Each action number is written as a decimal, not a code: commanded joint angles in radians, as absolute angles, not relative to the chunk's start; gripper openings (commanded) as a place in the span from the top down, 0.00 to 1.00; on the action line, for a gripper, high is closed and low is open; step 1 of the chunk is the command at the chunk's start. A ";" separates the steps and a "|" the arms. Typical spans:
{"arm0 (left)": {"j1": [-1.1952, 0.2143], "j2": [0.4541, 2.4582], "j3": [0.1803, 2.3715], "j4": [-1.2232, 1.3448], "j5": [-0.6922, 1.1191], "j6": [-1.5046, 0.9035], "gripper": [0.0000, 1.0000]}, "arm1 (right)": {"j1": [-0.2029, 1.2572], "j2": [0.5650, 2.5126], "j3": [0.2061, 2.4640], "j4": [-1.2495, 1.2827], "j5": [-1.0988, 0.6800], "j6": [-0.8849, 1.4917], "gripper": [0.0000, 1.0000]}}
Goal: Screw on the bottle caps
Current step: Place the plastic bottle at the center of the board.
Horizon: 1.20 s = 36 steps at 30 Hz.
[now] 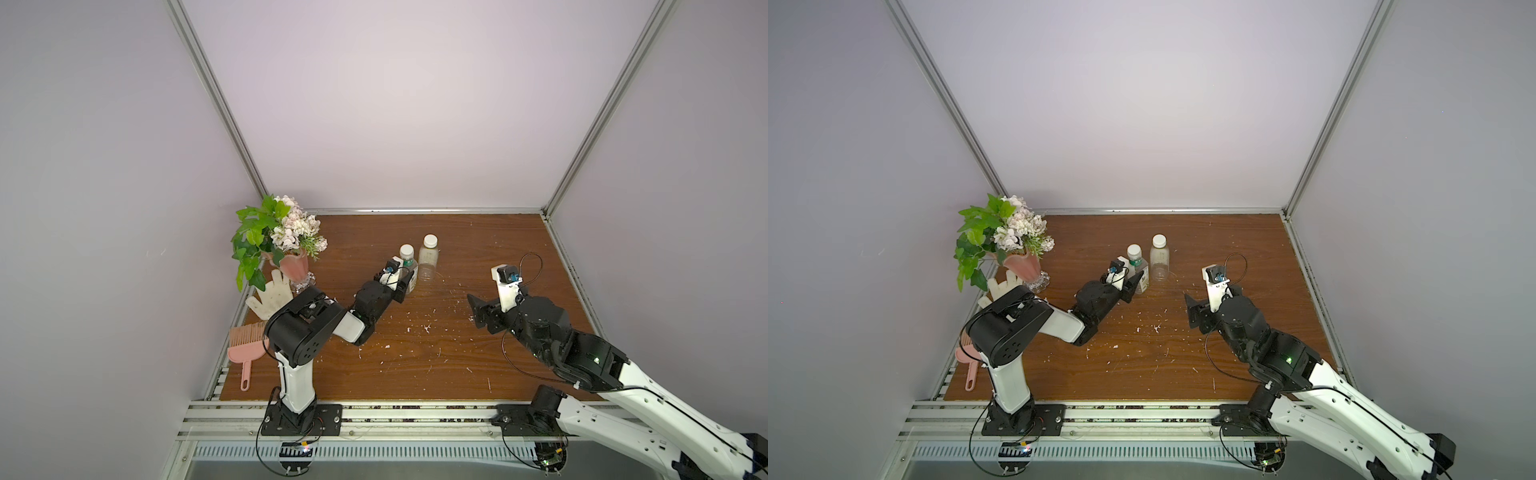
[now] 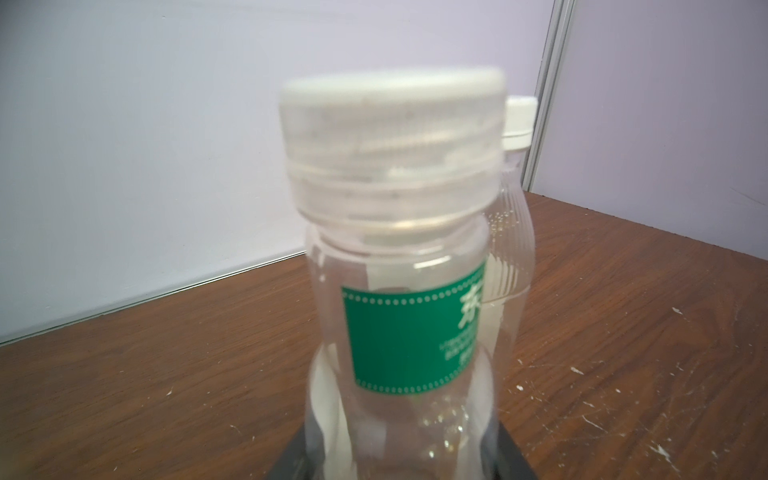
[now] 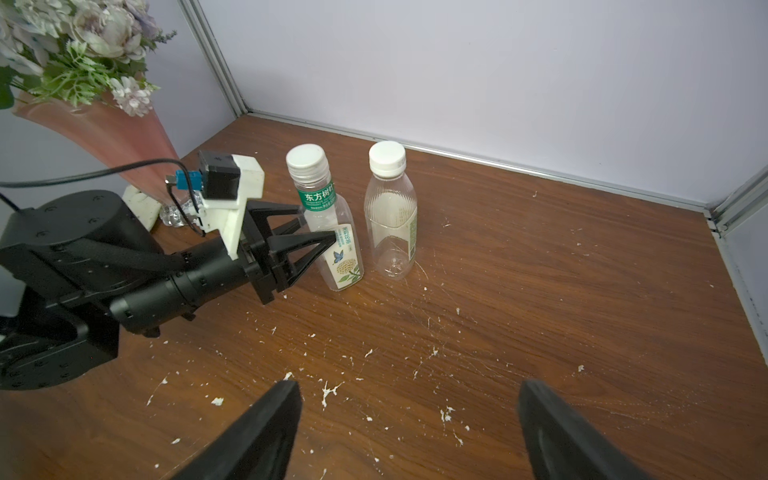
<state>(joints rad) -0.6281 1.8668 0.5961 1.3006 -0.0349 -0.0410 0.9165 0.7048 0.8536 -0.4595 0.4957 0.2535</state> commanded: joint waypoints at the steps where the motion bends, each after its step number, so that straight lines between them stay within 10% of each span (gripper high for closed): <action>1: -0.617 1.864 0.609 1.331 -0.021 -0.052 0.50 | 0.915 0.690 0.873 -0.424 0.534 0.249 0.11; 36: -0.620 1.682 0.453 1.345 -0.009 -0.054 0.00 | 0.914 0.718 0.934 -0.397 0.582 0.103 0.01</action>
